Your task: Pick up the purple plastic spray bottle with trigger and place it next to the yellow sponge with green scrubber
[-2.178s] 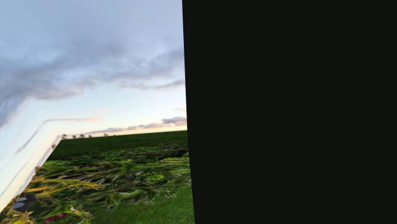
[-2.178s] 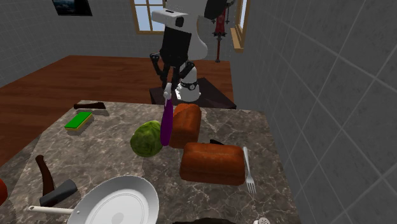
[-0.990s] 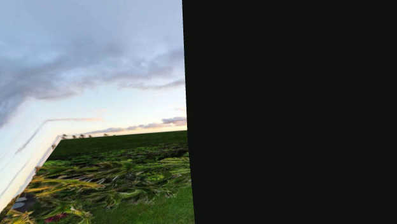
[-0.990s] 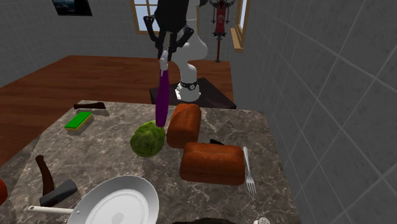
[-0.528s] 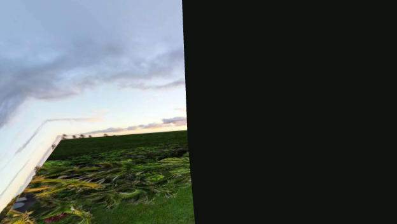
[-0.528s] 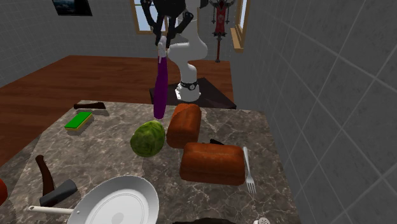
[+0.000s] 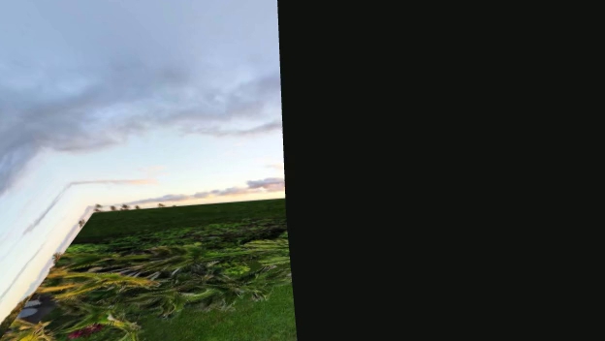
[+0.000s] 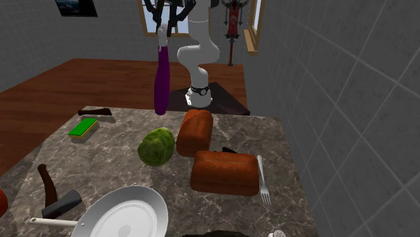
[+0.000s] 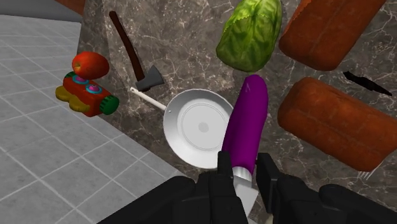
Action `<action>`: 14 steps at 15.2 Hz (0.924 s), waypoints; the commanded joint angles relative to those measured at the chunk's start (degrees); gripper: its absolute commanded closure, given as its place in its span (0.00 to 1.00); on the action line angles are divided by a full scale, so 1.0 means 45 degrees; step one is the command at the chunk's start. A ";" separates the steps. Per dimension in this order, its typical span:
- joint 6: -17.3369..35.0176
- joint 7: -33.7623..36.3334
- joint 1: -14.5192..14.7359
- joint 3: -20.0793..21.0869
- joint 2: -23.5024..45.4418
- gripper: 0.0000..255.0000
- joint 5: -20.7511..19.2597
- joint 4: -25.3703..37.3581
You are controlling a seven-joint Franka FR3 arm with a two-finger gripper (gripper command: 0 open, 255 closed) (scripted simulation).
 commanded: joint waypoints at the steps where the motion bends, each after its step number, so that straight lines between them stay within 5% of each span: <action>1: 0.0295 -0.0345 -0.0198 -0.0170 -0.0711 1.00 -0.0068 -0.0888; 14: 0.1497 -0.3042 -0.1474 -0.1725 -0.4296 1.00 -0.0617 -0.4830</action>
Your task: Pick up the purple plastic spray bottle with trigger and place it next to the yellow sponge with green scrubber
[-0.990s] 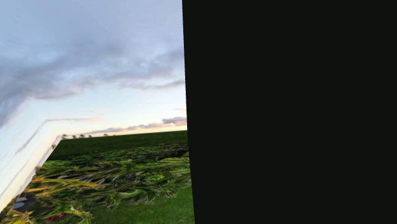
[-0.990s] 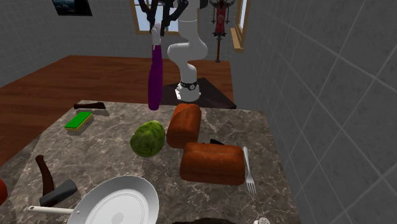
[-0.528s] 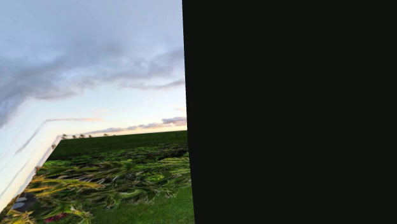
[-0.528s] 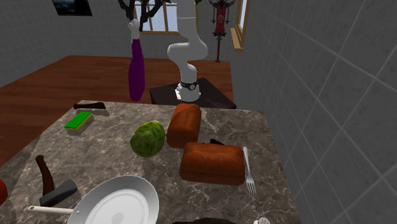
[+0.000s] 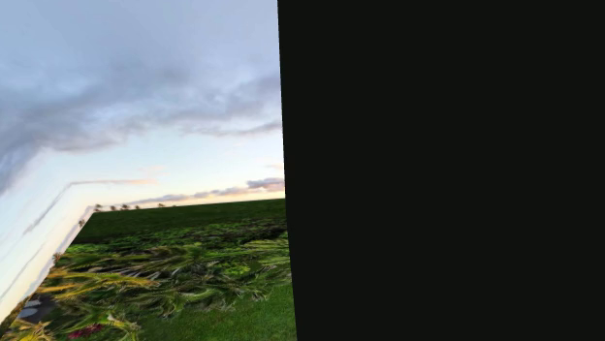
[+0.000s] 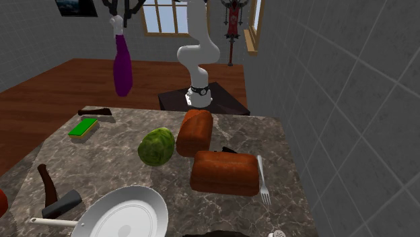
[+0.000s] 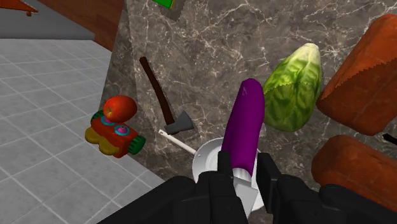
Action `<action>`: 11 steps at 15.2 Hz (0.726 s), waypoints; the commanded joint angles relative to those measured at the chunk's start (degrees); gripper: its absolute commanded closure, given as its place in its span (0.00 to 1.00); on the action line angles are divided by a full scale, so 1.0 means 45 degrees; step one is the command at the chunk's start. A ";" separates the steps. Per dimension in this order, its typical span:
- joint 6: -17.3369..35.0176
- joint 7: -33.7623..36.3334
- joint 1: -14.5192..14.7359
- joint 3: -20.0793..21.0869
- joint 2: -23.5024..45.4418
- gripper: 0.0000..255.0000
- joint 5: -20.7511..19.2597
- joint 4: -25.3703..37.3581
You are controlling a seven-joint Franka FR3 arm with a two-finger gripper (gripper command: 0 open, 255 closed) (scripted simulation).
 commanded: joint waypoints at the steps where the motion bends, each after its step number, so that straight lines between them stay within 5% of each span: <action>1: 0.0131 -0.0433 -0.0181 -0.0264 -0.0398 1.00 -0.0084 -0.0395; 11: 0.0506 -0.3157 -0.1093 -0.2122 -0.1527 1.00 -0.0303 -0.1104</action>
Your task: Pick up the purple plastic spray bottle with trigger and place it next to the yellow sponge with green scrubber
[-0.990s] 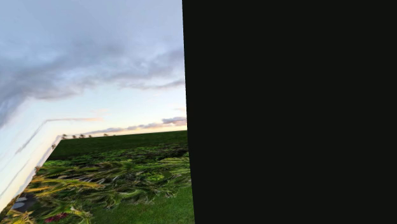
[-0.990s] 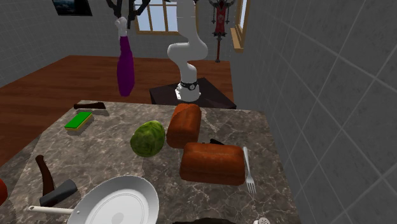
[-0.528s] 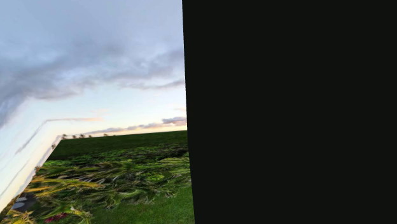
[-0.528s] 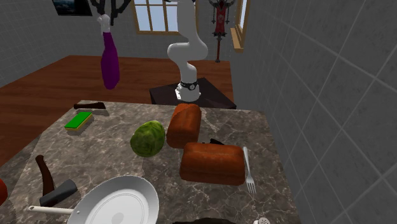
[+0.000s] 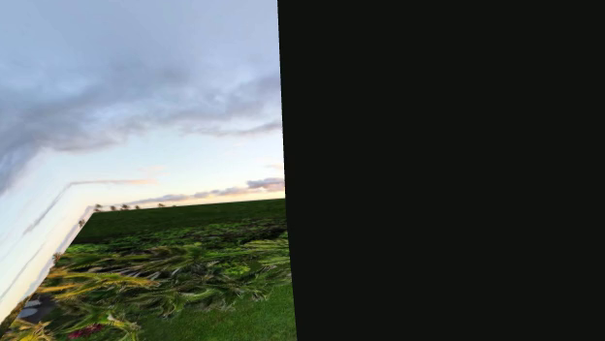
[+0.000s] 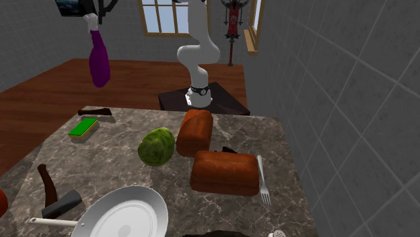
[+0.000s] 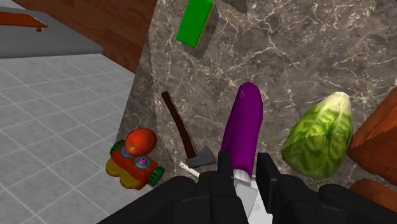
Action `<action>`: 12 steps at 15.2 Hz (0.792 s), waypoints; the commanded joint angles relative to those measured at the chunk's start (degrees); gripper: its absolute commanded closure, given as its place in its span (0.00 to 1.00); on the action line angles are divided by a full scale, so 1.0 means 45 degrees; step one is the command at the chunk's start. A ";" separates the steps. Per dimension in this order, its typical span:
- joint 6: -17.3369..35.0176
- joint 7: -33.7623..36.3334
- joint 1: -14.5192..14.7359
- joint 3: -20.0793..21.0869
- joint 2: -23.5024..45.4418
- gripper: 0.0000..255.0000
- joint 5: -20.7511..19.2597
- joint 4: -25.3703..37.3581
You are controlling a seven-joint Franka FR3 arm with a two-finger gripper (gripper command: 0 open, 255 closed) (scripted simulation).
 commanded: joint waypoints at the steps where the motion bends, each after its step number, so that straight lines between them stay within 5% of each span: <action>1: -0.0077 -0.0606 -0.0154 -0.0398 -0.0114 1.00 -0.0003 0.0127; 12: 0.0175 -0.4356 -0.0674 -0.3550 0.0552 1.00 0.0765 0.1321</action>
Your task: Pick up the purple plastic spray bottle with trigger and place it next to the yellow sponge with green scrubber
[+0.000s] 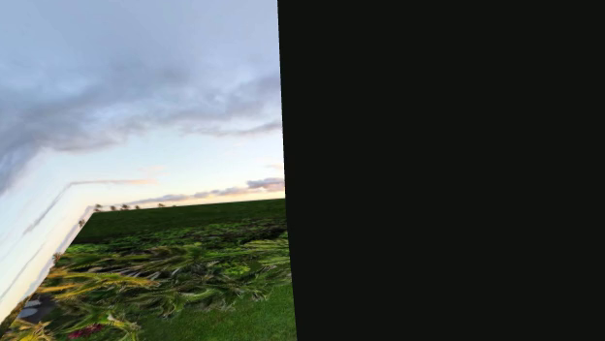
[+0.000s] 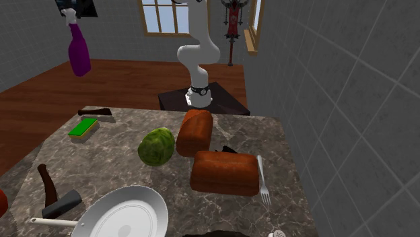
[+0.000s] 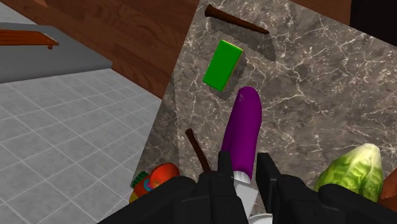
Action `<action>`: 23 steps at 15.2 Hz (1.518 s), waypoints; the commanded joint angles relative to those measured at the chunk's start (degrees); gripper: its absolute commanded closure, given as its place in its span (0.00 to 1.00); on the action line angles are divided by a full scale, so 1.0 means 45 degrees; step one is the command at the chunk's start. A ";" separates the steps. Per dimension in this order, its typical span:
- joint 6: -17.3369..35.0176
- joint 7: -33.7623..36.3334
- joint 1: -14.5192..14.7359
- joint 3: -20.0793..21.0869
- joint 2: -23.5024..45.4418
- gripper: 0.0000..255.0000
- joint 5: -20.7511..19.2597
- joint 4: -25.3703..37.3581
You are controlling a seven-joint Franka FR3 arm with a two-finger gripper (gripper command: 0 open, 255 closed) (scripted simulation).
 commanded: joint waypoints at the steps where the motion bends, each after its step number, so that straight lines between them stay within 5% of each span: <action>1: 0.0049 -0.0832 -0.0024 -0.0768 0.0347 1.00 0.0343 0.0398; 3: 0.0064 -0.1676 -0.0014 -0.1617 0.0807 1.00 0.0815 0.0863; 23: 0.3422 -0.0678 -0.0664 -0.0998 -0.0833 1.00 -0.0541 -0.3851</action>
